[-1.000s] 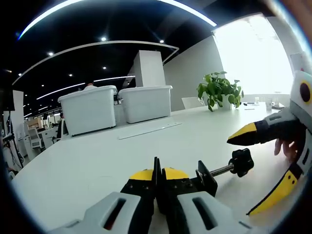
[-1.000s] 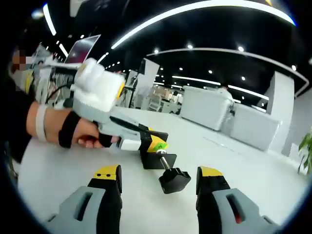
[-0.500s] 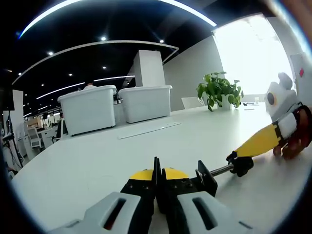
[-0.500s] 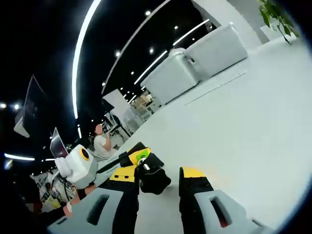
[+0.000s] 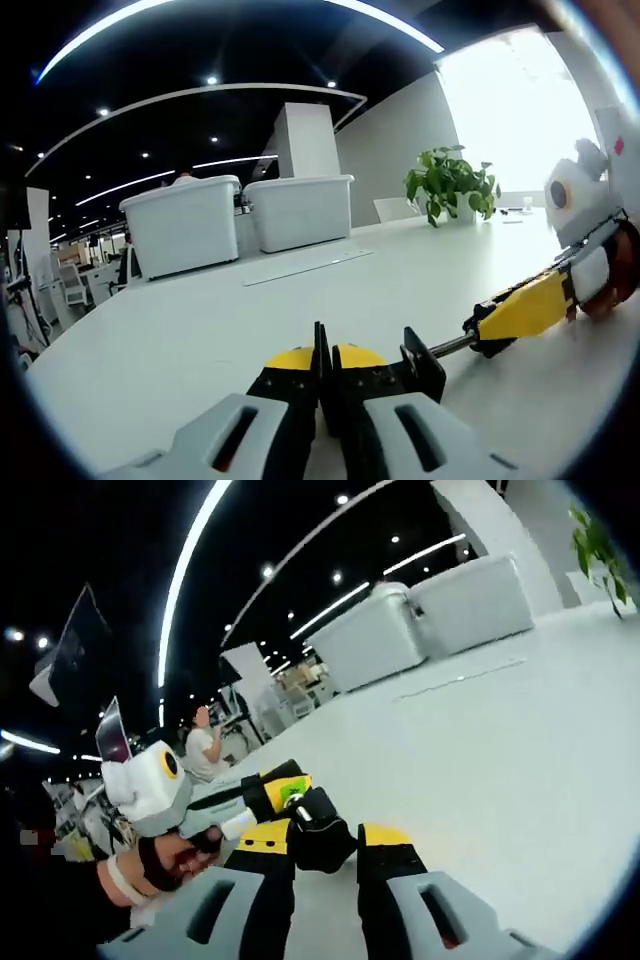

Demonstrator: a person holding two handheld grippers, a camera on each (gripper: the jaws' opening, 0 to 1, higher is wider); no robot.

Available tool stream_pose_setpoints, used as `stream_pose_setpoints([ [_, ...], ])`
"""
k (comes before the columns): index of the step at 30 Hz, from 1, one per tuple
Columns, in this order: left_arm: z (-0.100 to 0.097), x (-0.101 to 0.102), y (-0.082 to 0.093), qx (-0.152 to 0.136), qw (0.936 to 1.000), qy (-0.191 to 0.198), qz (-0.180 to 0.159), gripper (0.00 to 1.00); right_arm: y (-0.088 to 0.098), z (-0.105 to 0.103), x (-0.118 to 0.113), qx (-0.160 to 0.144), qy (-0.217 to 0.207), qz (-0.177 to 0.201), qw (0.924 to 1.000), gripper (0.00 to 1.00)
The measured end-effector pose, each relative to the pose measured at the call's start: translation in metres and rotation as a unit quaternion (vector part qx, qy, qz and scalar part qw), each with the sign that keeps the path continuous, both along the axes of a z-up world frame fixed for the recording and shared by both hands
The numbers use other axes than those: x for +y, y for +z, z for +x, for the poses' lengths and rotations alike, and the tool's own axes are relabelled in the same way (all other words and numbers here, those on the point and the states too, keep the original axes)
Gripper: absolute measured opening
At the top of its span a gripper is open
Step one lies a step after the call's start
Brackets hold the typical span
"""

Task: Clamp the fixed fixture on the desktop, loosen the retaining clip, secure it to the edge of the desk, and tighten the retaining clip.

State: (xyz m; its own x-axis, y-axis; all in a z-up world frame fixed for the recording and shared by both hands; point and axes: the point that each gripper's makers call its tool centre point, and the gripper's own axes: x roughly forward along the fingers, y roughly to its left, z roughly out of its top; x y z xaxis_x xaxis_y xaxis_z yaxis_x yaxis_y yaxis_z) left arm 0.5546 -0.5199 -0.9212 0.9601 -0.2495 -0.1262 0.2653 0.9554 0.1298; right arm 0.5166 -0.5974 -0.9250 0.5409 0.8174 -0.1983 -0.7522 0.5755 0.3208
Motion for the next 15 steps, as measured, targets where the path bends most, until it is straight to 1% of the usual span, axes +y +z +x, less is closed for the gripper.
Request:
stream_pose_setpoints([
  [1,0.000,0.000,0.000,0.000,1.0000,0.000,-0.001,0.06,0.002,-0.002,0.001,-0.036,0.005,-0.019,0.9992,0.21],
  [2,-0.001,0.000,0.001,0.000,1.0000,0.001,-0.001,0.06,0.004,-0.005,0.002,-0.080,0.012,-0.044,0.9958,0.21],
  [3,-0.001,0.000,0.001,-0.001,1.0000,0.001,0.000,0.06,0.005,-0.007,0.004,-0.117,0.017,-0.064,0.9910,0.21],
  [4,-0.002,-0.001,0.001,-0.001,1.0000,0.002,0.000,0.06,0.007,-0.010,0.005,-0.160,0.024,-0.086,0.9830,0.21],
  [5,-0.003,-0.001,0.001,-0.002,1.0000,0.002,0.000,0.06,0.008,-0.013,0.006,-0.198,0.028,-0.103,0.9744,0.21],
  [6,-0.003,-0.002,0.001,-0.002,1.0000,0.001,-0.001,0.06,0.008,-0.015,0.007,-0.216,0.028,-0.112,0.9695,0.21],
  [8,-0.005,-0.002,0.002,-0.003,1.0000,0.001,0.000,0.06,0.009,-0.021,0.008,-0.273,0.028,-0.143,0.9509,0.21],
  [9,-0.005,-0.003,0.002,-0.003,1.0000,0.002,0.000,0.06,0.009,-0.023,0.009,-0.283,0.025,-0.152,0.9466,0.21],
  [10,-0.006,-0.003,0.002,-0.002,1.0000,0.002,0.000,0.06,0.009,-0.020,0.005,-0.298,0.020,-0.167,0.9396,0.21],
  [11,-0.007,-0.003,0.002,-0.002,1.0000,0.002,0.000,0.06,0.010,-0.013,0.000,-0.313,0.018,-0.178,0.9325,0.21],
  [12,-0.007,-0.003,0.002,-0.002,1.0000,0.002,0.000,0.06,0.010,-0.013,0.000,-0.317,0.015,-0.184,0.9302,0.22],
  [13,-0.007,-0.003,0.002,-0.002,1.0000,0.003,0.000,0.06,0.010,-0.013,0.000,-0.330,0.014,-0.194,0.9238,0.22],
  [14,-0.008,-0.004,0.002,-0.002,1.0000,0.003,0.000,0.06,0.010,-0.013,0.000,-0.355,0.016,-0.212,0.9104,0.22],
  [15,-0.007,-0.003,0.002,-0.002,1.0000,0.003,0.000,0.06,0.010,-0.013,0.001,-0.382,0.018,-0.235,0.8938,0.22],
])
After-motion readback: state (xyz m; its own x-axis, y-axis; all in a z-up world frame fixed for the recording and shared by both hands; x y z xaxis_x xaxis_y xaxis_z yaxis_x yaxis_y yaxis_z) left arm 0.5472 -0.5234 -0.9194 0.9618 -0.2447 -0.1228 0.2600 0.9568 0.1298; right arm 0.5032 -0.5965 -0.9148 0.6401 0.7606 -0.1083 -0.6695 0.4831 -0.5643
